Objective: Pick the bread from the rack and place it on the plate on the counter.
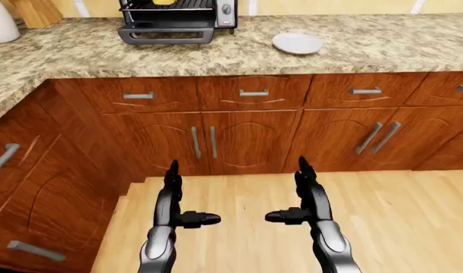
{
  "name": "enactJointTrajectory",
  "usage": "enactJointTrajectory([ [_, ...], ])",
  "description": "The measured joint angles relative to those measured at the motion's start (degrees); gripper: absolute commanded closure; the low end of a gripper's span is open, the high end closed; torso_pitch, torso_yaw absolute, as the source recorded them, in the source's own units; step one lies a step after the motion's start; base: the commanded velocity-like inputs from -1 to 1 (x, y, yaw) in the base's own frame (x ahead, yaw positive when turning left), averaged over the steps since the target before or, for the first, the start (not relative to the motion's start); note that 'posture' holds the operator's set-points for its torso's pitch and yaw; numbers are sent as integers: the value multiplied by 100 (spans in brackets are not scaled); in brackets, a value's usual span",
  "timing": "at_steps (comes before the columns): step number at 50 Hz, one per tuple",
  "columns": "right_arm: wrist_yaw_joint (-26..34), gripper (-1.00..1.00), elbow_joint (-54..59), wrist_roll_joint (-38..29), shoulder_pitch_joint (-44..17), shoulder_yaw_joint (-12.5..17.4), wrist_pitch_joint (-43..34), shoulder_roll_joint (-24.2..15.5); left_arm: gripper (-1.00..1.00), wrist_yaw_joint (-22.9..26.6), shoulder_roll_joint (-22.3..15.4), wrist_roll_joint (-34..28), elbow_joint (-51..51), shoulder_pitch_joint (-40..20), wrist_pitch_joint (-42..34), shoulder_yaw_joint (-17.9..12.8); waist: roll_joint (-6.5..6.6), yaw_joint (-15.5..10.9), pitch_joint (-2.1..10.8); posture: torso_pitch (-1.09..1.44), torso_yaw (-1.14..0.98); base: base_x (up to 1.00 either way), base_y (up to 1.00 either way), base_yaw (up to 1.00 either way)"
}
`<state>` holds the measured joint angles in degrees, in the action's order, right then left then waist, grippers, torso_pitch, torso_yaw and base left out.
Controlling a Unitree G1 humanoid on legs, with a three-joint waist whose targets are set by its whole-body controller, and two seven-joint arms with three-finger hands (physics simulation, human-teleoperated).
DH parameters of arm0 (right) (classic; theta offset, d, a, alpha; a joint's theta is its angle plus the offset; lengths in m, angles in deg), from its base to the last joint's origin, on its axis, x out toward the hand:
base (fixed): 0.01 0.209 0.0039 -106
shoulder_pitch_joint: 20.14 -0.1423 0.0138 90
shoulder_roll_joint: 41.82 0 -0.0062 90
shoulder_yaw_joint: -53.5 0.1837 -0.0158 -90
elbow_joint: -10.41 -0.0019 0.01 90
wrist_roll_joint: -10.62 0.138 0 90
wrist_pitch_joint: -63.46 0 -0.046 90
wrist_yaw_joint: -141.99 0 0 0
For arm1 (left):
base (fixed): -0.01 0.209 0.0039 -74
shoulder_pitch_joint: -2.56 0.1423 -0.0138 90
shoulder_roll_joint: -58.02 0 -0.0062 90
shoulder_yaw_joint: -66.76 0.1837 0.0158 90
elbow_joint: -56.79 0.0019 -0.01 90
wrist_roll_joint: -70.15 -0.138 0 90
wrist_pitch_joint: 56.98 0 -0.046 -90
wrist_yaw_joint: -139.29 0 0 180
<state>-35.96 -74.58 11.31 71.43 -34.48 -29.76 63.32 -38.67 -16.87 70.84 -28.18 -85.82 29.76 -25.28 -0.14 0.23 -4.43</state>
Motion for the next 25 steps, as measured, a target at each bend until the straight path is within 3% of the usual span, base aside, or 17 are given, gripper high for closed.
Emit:
enactJointTrajectory([
  [1, -5, -100, -487, 10, 102, -29, -268, -4, -100, 23, -50, -12, -518, 113, -329, 45, -23, 8, 27, 0, 0, 0, 0, 0],
  [3, -35, -100, -1735, 18, 89, -9, -800, -33, -100, 101, -116, -66, -1781, 91, -1055, 57, -13, -37, 256, 0, 0, 0, 0, 0],
  [4, -53, -100, -2068, 22, -26, 22, -933, -21, -100, 134, -126, -104, -2096, -40, -1262, 40, -45, -47, 185, 0, 0, 0, 0, 0],
  [5, -63, -100, -2295, 23, -101, 17, -1043, -22, -100, 165, -124, -137, -2307, -117, -1443, 27, -59, -51, 198, 0, 0, 0, 0, 0],
  [8, -51, -100, -2725, 15, -324, -4, -1417, -58, -100, 250, -161, -191, -2682, -411, -2028, -48, -43, -50, 377, 0, 0, 0, 0, 0],
  [14, 26, -100, -3224, -2, -1179, 246, -2577, -299, -100, 420, -476, -300, -3267, -1229, -3399, -343, -8, -49, 348, 0, 0, 0, 0, 0],
  [19, -26, -100, -3496, 91, -2550, 397, -3583, -553, -100, 689, -1029, -249, -3630, -2757, -4832, -698, 65, -31, 350, 0, 0, 12, 4, 0],
  [23, -138, -100, -3614, 249, -3410, 502, -3898, -781, -100, 756, -1424, -80, -3725, -3671, -5247, -914, 194, -4, 418, 0, 0, 18, 7, 0],
  [25, -182, -100, -3622, 312, -3585, 522, -3953, -853, -100, 720, -1607, -2, -3610, -3927, -5338, -999, 178, -4, 396, 0, 0, 17, 7, 0],
])
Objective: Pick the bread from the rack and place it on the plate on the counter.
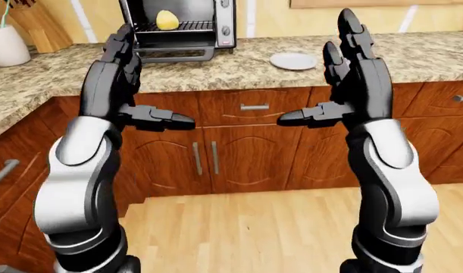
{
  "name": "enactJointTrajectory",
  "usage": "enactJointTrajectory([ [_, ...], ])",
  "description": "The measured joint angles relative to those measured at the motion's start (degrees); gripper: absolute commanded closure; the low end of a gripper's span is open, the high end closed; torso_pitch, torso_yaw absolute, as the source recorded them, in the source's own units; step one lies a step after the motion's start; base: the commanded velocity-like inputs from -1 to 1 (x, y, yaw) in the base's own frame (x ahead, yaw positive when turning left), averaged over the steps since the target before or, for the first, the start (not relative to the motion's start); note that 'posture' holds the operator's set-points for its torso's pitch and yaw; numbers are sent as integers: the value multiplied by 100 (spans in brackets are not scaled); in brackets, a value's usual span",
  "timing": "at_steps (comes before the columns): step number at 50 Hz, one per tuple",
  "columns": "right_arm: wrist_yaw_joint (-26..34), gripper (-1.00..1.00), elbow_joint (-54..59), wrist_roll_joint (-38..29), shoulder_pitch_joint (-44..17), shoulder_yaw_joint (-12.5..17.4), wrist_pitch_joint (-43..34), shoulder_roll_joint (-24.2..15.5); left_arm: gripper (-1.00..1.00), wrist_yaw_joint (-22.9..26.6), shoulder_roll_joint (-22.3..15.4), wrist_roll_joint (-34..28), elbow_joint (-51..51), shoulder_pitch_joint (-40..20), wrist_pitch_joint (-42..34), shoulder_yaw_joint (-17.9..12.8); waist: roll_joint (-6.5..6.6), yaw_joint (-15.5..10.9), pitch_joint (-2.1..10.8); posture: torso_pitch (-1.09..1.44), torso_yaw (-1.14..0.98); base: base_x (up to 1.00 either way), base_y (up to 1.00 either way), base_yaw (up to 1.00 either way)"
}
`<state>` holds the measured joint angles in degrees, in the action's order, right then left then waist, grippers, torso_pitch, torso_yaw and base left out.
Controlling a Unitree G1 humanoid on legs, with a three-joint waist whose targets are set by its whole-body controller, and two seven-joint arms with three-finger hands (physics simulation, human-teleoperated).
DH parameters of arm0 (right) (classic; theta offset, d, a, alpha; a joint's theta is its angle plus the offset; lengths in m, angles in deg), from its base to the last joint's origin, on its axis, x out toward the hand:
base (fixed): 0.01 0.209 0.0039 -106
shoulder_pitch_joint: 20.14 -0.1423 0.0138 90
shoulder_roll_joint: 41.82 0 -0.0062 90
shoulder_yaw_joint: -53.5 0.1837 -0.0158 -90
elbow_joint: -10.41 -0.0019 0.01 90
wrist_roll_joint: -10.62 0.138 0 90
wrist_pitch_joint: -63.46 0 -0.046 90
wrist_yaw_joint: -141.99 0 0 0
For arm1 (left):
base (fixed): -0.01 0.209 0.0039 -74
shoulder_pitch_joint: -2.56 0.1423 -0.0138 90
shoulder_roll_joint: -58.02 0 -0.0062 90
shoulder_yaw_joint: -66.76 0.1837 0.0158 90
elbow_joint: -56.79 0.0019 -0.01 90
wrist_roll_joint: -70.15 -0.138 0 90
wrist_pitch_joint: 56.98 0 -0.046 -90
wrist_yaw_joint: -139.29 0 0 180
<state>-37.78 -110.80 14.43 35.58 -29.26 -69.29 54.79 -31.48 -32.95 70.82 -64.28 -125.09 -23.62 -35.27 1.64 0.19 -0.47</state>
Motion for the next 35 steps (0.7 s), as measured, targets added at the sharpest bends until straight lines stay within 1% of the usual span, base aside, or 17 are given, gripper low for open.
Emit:
enactJointTrajectory([
  [2, -17, -100, 17, 75, -97, 2, -108, -62, -100, -37, -171, 94, 159, -221, -184, -129, -84, -22, -55, 0, 0, 17, 8, 0],
  [4, -22, -100, -1, 179, -218, 25, -341, -147, -100, -73, -367, 191, 313, -437, -426, -226, -146, -46, -145, 0, 0, 18, 7, 0],
  [7, -75, -100, -54, 313, -429, 132, -646, -288, -100, -103, -595, 285, 388, -695, -683, -226, -314, -43, -209, 0, 0, 18, 8, 0],
  [9, -152, -100, -86, 355, -510, 226, -753, -361, -100, -86, -623, 369, 342, -771, -755, -128, -224, -1, -227, 0, 0, 18, 8, 0],
  [12, -267, -100, -162, 441, -664, 324, -908, -447, -100, -21, -724, 516, 297, -911, -836, -34, -306, 29, -201, 0, 0, 19, 8, 0],
  [13, -295, -100, -205, 480, -716, 332, -931, -478, -100, -8, -769, 552, 256, -958, -879, -66, -300, 22, -188, 0, 0, 19, 9, 0],
  [16, -361, -100, -325, 619, -873, 351, -952, -569, -100, -18, -953, 594, 38, -1082, -1047, -219, -148, 27, -233, 0, 0, 18, 8, 0],
  [18, -403, -100, -415, 721, -952, 389, -1029, -635, -100, -11, -1111, 613, -83, -1173, -1162, -301, 34, 55, -253, 0, 0, 19, 8, 0],
  [19, -426, -100, -453, 768, -982, 405, -1067, -663, -100, -8, -1181, 620, -119, -1207, -1206, -348, 167, 57, -229, 0, 0, 18, 8, 0],
  [20, -453, -100, -491, 810, -966, 400, -1084, -640, -100, -15, -1239, 624, -163, -1187, -1236, -422, 167, 22, -237, 0, 0, 18, 9, 0],
  [21, -474, -100, -505, 856, -916, 370, -1106, -626, -100, -31, -1257, 618, -200, -1120, -1272, -493, 153, -22, -283, 0, 0, 19, 7, 0],
  [23, -495, -100, -425, 955, -905, 285, -1179, -642, -100, -78, -1306, 591, -234, -984, -1384, -572, 223, -53, -302, 0, 0, 19, 8, 0],
  [25, -514, -100, -375, 1026, -939, 298, -1218, -693, -100, -118, -1331, 587, -279, -971, -1465, -567, 162, -52, -268, 0, 0, 20, 8, 0],
  [30, -591, -100, -364, 1067, -998, 372, -1032, -767, -100, -121, -1398, 627, -288, -1111, -1466, -438, -139, -54, -271, 0, 0, 19, 8, 0],
  [32, -596, -100, -369, 1101, -978, 371, -984, -787, -100, -95, -1455, 629, -254, -1177, -1482, -427, -280, -83, -262, 0, 0, 20, 7, 0],
  [34, -604, -100, -393, 1138, -927, 397, -971, -813, -100, -77, -1484, 609, -265, -1207, -1476, -430, -470, -92, -216, 0, 0, 20, 8, 0],
  [35, -615, -100, -402, 1150, -883, 437, -970, -837, -100, -71, -1443, 598, -308, -1174, -1470, -422, -364, -50, -254, 0, 0, 19, 9, 0],
])
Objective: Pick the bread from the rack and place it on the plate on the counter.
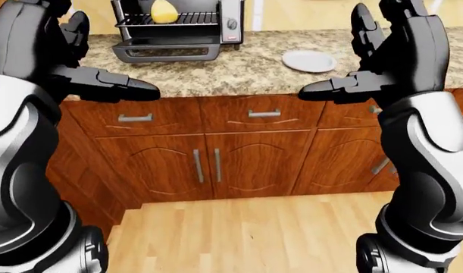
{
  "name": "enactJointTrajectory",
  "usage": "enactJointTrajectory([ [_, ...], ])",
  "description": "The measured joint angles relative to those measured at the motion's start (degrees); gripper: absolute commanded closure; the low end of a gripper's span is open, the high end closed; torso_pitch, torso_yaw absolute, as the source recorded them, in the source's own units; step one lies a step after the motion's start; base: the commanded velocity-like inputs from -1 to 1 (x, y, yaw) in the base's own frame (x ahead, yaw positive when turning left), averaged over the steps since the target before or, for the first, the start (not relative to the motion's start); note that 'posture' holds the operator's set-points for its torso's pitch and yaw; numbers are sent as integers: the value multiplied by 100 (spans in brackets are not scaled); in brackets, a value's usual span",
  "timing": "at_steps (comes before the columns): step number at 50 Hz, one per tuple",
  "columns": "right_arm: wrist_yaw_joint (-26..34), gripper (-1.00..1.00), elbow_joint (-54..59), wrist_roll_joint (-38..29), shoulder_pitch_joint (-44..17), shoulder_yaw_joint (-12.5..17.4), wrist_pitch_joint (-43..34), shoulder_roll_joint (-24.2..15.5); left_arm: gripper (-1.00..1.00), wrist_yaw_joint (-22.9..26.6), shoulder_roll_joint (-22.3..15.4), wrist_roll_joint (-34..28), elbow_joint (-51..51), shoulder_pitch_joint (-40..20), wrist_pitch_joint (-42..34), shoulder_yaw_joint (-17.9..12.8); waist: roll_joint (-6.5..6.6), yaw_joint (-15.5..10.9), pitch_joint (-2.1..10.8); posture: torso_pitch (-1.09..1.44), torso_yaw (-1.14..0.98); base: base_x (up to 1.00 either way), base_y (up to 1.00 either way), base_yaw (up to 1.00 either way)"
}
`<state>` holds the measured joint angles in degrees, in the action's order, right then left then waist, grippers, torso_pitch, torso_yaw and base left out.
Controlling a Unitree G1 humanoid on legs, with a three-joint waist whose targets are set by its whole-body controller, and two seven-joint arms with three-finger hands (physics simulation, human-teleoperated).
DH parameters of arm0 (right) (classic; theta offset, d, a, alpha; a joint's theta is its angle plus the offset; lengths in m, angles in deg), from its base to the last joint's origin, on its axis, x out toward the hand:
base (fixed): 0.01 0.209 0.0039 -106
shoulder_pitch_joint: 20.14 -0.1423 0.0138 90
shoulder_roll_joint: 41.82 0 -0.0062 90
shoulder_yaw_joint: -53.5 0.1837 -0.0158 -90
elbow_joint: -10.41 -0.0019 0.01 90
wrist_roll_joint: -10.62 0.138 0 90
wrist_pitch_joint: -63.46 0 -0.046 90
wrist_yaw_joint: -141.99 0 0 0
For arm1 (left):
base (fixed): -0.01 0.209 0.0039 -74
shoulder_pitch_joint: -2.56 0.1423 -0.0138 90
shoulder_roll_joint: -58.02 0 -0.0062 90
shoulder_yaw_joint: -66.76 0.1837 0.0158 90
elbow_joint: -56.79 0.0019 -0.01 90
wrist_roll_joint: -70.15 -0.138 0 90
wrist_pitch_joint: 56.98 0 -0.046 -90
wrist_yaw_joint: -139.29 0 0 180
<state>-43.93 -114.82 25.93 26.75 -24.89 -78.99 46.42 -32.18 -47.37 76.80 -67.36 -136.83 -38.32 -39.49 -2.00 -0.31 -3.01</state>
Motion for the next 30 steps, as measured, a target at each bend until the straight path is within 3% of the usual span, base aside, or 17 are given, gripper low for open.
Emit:
enactJointTrajectory([
  [2, -59, -100, 35, 7, 23, 72, -89, -8, -100, 55, -4, 30, 6, 11, -48, 69, 24, 46, -43, 0, 0, 20, 5, 0],
  [5, -147, -100, 44, 45, -59, 93, -182, -22, -100, 130, -68, 61, 80, -40, -79, 96, 54, 53, 21, 0, 0, 20, 4, 0],
  [9, -156, -100, -100, 134, -151, 42, -113, -82, -100, 148, -132, 4, -42, -39, -41, -23, 328, 86, -27, 0, 0, 22, 4, 0],
  [11, -163, -100, -103, 171, -207, 57, -107, -95, -100, 149, -151, -19, -62, -52, -42, -57, 540, 115, 2, 0, 0, 25, 4, 0],
  [12, -173, -100, -97, 178, -208, 43, -90, -71, -100, 146, -173, -31, -49, -59, -40, -71, 574, 93, 21, 0, 0, 27, 4, 0],
  [13, -177, -100, -95, 189, -154, 1, -77, -33, -100, 139, -172, -47, -33, -31, -39, -92, 501, 47, -17, 0, 0, 27, 4, 0],
  [15, -152, -100, -45, 247, -76, -104, -96, -3, -100, 124, -170, -91, 22, 72, -78, -122, 526, 7, -56, 0, 0, 27, 4, 0],
  [18, -148, -100, -13, 310, -125, -91, -154, -35, -100, 130, -211, -118, 76, 9, -152, -110, 443, -4, -24, 0, 0, 28, 4, 0],
  [22, -184, -100, -63, 305, -240, -11, -98, -100, -100, 174, -326, -91, 9, -161, -165, -156, 227, -36, -27, 0, 0, 28, 4, 0],
  [25, -212, -100, -52, 329, -331, 3, -80, -113, -100, 161, -368, -83, 88, -299, -152, -194, -56, -82, -7, 0, 0, 38, 4, 0],
  [27, -226, -100, -28, 342, -299, 44, -63, -145, -100, 142, -314, -66, 89, -286, -122, -140, 25, 5, -70, 0, 0, 39, 4, 0],
  [30, -269, -100, 56, 324, -226, 75, -84, -133, -100, 170, -313, 10, 148, -231, -114, -16, -23, 54, -53, 0, 0, 38, 4, 0],
])
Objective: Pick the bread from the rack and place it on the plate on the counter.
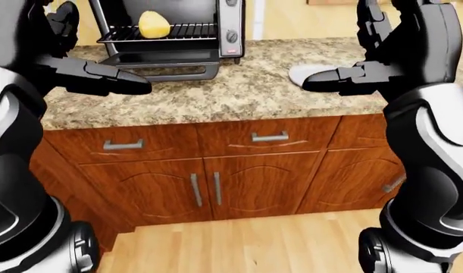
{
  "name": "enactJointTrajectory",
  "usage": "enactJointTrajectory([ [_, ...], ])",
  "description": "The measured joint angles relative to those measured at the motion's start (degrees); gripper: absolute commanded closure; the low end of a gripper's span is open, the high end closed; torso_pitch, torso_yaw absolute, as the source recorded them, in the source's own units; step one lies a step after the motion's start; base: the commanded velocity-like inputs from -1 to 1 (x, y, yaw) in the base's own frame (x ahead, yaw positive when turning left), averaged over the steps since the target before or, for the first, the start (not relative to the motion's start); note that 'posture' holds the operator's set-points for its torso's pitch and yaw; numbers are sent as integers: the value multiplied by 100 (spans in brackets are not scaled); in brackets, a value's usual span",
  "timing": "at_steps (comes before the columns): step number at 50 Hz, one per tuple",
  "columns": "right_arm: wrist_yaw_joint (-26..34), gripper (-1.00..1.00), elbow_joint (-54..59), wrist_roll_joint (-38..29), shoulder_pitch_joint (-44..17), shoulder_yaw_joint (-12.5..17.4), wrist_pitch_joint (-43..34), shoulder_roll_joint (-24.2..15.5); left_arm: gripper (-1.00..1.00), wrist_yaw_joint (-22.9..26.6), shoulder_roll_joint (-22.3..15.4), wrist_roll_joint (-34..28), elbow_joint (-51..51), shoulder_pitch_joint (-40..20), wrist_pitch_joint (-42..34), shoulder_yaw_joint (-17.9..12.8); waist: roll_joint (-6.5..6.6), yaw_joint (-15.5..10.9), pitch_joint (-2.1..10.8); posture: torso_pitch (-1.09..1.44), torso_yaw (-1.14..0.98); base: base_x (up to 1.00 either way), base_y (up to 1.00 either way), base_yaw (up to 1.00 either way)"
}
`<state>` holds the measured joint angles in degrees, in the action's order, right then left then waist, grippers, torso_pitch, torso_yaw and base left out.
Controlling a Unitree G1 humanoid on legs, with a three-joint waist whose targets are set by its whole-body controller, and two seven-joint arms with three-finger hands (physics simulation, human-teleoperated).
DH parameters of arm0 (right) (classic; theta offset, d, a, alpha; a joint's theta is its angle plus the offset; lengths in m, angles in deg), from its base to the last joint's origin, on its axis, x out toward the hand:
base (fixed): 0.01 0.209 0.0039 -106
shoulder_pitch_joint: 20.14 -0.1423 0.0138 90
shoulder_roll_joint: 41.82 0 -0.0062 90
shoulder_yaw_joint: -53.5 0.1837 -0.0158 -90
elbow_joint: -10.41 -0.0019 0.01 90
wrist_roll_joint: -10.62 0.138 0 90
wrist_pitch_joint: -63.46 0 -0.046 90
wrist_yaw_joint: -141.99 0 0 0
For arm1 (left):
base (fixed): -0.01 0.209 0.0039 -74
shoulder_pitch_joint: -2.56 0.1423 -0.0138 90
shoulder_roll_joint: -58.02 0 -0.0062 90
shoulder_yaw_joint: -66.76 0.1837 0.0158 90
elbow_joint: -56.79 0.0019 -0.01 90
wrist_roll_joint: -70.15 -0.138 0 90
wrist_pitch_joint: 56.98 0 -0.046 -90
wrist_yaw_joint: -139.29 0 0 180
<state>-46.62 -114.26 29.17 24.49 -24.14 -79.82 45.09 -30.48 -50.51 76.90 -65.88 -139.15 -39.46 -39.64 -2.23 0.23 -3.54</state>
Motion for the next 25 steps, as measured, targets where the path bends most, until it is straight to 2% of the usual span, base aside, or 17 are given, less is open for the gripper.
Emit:
enactJointTrajectory([
  [2, -14, -100, 8, 1, -7, -14, 31, -7, -100, -3, -21, 7, 7, -13, -7, -10, 65, -4, 25, 0, 0, 33, 4, 0],
  [4, -13, -100, -42, 26, -19, -15, 50, -21, -100, -9, -113, -26, -43, -33, 6, -22, 183, 16, 12, 0, 0, 32, 4, 0],
  [9, -9, -100, -67, 28, 27, -26, 79, -15, -100, 9, -157, -130, -94, -17, 36, -42, 604, 76, 51, 0, 0, 33, 4, 0],
  [10, -1, -100, -51, 36, 66, -66, 68, 21, -100, 11, -158, -155, -72, 17, 33, -63, 533, 28, 6, 0, 0, 32, 4, 0],
  [12, 28, -100, -22, 83, 117, -159, -6, 45, -100, 10, -141, -209, -20, 106, -46, -94, 579, -14, -67, 0, 0, 32, 5, 0],
  [15, 52, -100, -78, 140, 95, -130, -72, 8, -100, 46, -204, -257, -6, 36, -114, -73, 517, -41, 16, 0, 0, 31, 6, 0],
  [20, -12, -100, -184, 79, 30, -48, 75, -8, -100, 135, -315, -313, -81, -126, -1, -104, 240, -87, 101, 0, 0, 18, 4, 0],
  [21, -17, -100, -191, 77, 20, -43, 93, -8, -100, 150, -332, -326, -76, -166, 21, -115, 173, -75, 83, 0, 0, 0, 0, 0],
  [22, -21, -100, -184, 77, 15, -33, 105, -9, -100, 166, -354, -338, -68, -199, 43, -113, 44, -53, 62, 0, 0, 0, 0, 0],
  [25, -20, -100, -85, 33, 154, -47, 51, -39, -100, 238, -327, -355, -66, -75, -21, -19, 119, -29, -102, 0, 0, 0, 0, 0],
])
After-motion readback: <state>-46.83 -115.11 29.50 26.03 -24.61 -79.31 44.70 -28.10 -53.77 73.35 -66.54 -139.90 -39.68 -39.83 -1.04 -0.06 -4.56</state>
